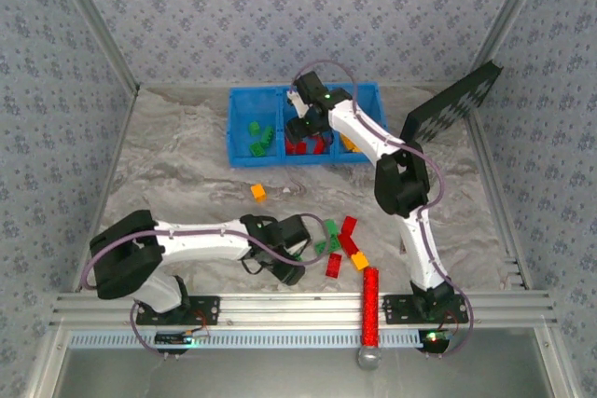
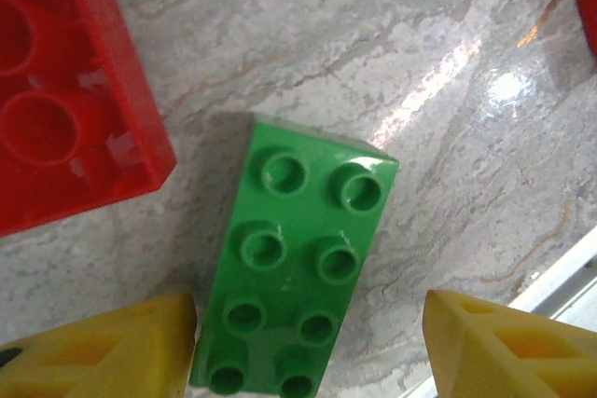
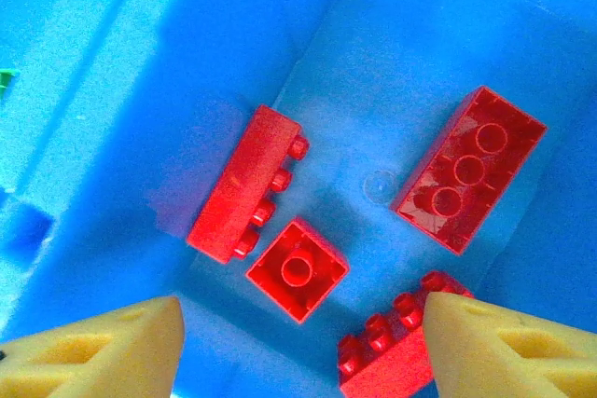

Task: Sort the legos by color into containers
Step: Pick up the lego from the middle-left of the table.

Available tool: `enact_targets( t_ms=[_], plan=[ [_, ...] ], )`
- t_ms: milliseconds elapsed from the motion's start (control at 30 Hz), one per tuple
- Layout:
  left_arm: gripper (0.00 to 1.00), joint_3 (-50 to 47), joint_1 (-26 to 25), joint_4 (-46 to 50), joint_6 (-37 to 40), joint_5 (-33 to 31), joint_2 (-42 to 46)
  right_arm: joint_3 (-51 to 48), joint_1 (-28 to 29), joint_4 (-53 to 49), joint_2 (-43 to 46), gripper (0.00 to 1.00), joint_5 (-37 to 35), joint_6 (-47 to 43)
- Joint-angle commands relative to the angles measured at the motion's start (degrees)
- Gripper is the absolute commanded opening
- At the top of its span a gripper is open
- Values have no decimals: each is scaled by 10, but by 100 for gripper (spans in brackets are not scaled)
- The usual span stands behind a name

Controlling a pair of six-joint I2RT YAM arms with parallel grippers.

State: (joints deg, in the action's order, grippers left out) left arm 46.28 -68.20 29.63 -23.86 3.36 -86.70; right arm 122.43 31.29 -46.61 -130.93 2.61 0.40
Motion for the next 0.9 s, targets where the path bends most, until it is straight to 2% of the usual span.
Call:
enact_targets(
  t_ms=[0, 167, 333, 400, 467, 533, 700, 767, 867],
  plan=[
    [66, 26, -7, 0, 23, -25, -15, -14, 4, -17, 56, 71, 8, 4],
    [65, 33, -9, -8, 26, -26, -38, -48, 4, -18, 84, 72, 5, 7],
    [57, 32, -11, -6, 19, -20, -56, -80, 5, -15, 112, 72, 0, 9],
    [50, 29, -11, -7, 12, -16, -59, -85, 5, -18, 119, 72, -1, 10],
    [37, 19, -11, -20, -2, 0, -58, -87, 5, -21, 124, 72, 0, 9],
    [30, 6, -11, -34, -19, 15, -57, -90, 5, -24, 131, 72, 5, 6],
    [18, -13, -15, -35, -44, 19, -43, -117, 14, -14, 156, 73, 13, 0],
    [11, -5, -14, -17, -45, 21, -15, -118, 15, -13, 156, 73, 17, -5],
    [8, 31, 3, 32, -30, 22, 51, -118, 16, -12, 149, 73, 26, -13]
  ],
)
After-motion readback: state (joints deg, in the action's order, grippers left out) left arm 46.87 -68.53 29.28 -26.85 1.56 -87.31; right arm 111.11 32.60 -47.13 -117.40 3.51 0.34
